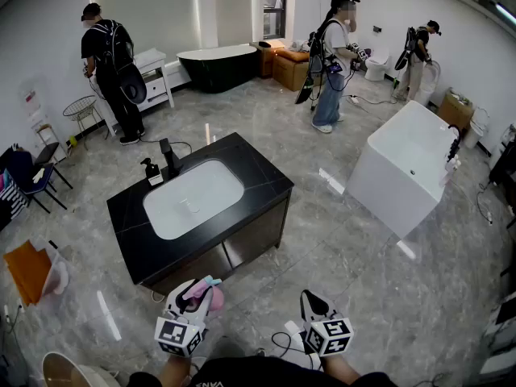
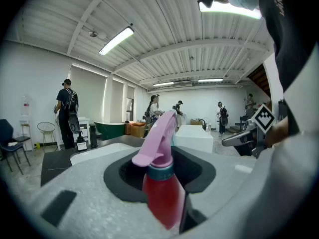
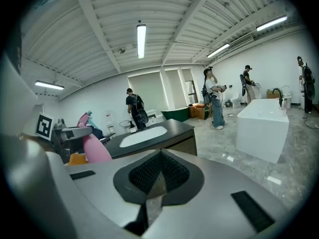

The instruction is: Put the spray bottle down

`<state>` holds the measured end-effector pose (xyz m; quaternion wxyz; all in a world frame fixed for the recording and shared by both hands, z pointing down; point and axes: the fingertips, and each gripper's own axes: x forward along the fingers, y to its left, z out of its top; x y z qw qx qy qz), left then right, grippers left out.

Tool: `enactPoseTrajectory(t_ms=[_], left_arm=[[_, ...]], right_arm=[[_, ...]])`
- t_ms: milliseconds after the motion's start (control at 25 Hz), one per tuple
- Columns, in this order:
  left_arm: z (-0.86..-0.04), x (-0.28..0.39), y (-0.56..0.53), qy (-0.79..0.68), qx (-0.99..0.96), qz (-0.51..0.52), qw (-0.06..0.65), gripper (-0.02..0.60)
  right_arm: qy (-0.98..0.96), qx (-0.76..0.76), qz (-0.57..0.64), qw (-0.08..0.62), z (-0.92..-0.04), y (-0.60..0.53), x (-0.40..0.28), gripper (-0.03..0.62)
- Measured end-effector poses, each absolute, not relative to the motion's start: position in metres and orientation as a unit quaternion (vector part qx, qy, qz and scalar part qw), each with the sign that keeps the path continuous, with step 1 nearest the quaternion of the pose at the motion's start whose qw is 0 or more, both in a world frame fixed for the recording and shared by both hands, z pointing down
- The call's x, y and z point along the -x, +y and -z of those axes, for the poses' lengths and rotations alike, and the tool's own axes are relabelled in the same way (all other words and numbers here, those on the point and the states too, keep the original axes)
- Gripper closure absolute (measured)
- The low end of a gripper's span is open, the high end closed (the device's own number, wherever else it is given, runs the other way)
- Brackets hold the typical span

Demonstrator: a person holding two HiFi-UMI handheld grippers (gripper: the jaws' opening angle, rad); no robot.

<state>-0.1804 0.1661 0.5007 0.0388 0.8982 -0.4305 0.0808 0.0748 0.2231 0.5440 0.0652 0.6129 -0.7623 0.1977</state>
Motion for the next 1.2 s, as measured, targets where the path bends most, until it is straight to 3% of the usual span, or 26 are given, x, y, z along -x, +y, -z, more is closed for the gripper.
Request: enactPoseTrajectory(t_ms=[760,1200], left_arm=[[-0.493,0.168,0.177,-0.41,-0.909,-0.069,0.033,0.434],[-0.501,0.168,0.097,-0.404,-0.911,-0.068,0.038,0.434]], right_arm=[[-0.776,-0.605,-0.172,0.049,-0.529,0.221,-0.069,0.595],[-0.766,-0.616,-0.179,0.042,-0.531,0.149,-0.071,0.595]])
